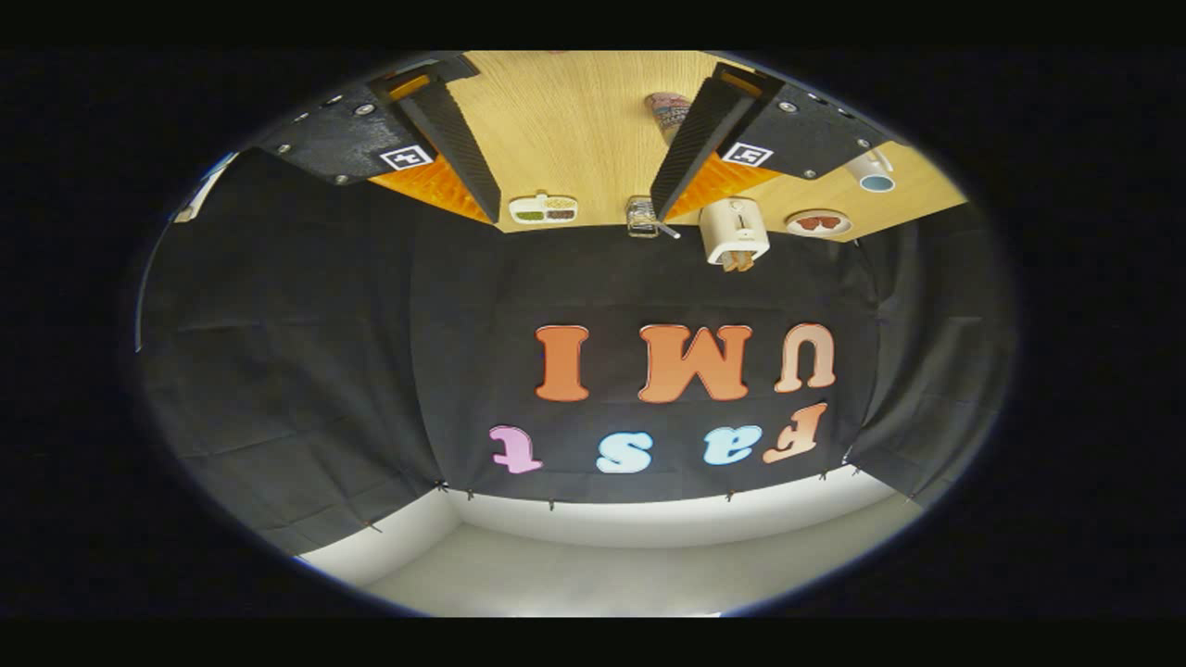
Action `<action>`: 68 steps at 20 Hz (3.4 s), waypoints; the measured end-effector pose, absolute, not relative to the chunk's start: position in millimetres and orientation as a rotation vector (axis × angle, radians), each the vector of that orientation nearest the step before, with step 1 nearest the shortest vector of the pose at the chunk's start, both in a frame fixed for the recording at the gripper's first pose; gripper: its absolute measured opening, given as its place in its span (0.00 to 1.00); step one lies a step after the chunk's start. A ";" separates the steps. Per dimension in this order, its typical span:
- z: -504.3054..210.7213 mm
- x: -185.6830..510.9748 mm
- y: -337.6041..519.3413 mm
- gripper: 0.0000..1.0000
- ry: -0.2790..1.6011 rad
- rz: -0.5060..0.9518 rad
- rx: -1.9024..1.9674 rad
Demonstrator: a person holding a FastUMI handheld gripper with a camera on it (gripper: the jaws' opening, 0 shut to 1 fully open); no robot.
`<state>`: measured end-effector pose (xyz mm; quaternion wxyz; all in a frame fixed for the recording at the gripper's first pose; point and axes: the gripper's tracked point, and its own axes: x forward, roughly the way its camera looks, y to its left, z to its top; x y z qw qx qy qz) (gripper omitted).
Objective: Take the bottle from table, then pour the juice into the cup, finally place the bottle on the coaster
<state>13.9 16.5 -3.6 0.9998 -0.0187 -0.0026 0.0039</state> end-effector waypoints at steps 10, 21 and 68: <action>5.3 0.6 55.9 0.97 -0.020 0.031 -0.050; -65.4 13.6 111.3 0.97 0.088 0.111 -0.055; -164.5 52.2 211.1 0.72 0.283 0.184 -0.288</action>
